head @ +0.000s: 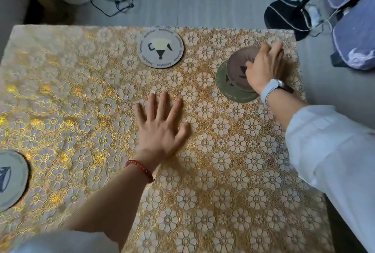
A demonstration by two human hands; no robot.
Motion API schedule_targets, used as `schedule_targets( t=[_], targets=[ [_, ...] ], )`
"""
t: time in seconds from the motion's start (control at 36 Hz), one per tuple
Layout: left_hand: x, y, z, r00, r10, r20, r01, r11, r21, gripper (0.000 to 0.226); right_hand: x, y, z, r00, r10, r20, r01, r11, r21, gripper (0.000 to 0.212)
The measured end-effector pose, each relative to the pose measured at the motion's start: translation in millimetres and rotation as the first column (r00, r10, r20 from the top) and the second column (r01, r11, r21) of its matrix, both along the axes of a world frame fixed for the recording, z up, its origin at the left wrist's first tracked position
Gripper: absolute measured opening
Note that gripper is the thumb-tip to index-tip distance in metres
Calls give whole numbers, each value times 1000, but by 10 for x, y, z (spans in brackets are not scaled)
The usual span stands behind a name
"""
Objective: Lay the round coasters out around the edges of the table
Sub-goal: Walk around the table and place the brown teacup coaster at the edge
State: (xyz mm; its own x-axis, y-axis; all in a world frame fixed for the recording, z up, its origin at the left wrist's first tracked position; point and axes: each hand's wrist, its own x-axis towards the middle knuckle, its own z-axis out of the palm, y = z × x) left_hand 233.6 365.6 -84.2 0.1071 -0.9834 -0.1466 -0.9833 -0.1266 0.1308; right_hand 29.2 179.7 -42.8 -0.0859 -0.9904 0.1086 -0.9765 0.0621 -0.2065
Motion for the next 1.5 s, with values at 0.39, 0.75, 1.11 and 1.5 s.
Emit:
schedule_targets(
  t=[0.39, 0.75, 1.11, 1.5],
  targets=[
    [89, -15, 169, 994, -71, -82, 86, 976, 198, 70, 277, 1190, 532, 866, 359, 347, -246, 911, -330, 26],
    [30, 2028, 565, 940, 160, -300, -88, 967, 239, 66, 354, 3362, 931, 713, 231, 662, -326, 945, 21, 21],
    [234, 3915, 471, 945, 190, -268, -114, 955, 275, 63, 323, 5088, 443, 716, -154, 681, -353, 762, 544, 30],
    [5, 4595, 415, 945, 106, -311, -51, 983, 178, 62, 264, 5402, 317, 850, 194, 490, -411, 826, 386, 27]
  ],
)
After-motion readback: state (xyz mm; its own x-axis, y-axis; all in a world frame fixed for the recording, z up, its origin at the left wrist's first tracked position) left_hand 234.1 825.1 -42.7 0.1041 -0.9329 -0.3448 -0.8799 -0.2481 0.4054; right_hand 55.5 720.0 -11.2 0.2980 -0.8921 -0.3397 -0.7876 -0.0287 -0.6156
